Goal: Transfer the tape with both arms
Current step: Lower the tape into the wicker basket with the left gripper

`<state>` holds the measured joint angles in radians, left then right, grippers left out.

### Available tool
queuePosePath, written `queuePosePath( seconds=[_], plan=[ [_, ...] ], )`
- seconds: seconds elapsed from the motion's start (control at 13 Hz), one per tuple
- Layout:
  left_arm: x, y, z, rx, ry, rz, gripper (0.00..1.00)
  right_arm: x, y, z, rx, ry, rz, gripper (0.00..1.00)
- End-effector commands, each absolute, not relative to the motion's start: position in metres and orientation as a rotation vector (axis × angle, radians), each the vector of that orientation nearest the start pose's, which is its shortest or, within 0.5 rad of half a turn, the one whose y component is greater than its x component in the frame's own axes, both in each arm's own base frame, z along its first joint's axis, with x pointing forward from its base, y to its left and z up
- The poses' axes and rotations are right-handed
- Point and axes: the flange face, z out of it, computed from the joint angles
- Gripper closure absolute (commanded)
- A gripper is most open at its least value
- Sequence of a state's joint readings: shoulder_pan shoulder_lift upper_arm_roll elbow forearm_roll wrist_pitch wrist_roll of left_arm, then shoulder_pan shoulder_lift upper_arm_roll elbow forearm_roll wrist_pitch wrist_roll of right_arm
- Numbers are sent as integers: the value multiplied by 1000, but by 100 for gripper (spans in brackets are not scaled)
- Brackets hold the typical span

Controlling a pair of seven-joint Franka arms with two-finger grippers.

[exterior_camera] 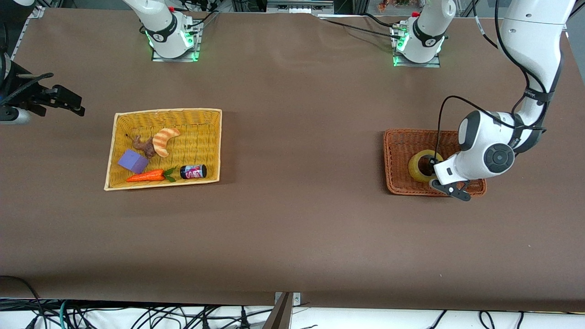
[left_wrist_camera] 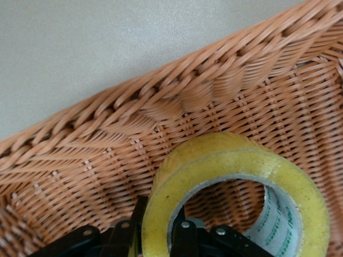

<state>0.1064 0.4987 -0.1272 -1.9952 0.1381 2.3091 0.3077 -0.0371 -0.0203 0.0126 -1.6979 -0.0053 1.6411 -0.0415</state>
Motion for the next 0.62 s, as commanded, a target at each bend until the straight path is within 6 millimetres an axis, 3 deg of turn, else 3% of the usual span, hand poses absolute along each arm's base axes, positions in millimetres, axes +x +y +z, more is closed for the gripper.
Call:
queuePosePath(
  seconds=[0.0,0.15,0.23,0.31,0.38,0.54],
  plan=[
    [571,-9,187,-3065,682,223,100,549,-15,588,-3142,-34,51,0],
    [571,-10,185,-3066,682,227,100,549,-15,588,-3142,-34,48,0],
    [571,-13,187,-3064,685,239,88,549,-15,588,-3142,-36,51,0],
    [572,-15,189,-3064,675,261,19,549,-15,588,-3142,-36,51,0],
    [577,-14,196,-3063,672,255,0,549,-15,588,-3142,-36,51,0],
    [583,-17,211,-3112,612,335,0,549,-15,588,-3142,-36,48,0]
  ],
)
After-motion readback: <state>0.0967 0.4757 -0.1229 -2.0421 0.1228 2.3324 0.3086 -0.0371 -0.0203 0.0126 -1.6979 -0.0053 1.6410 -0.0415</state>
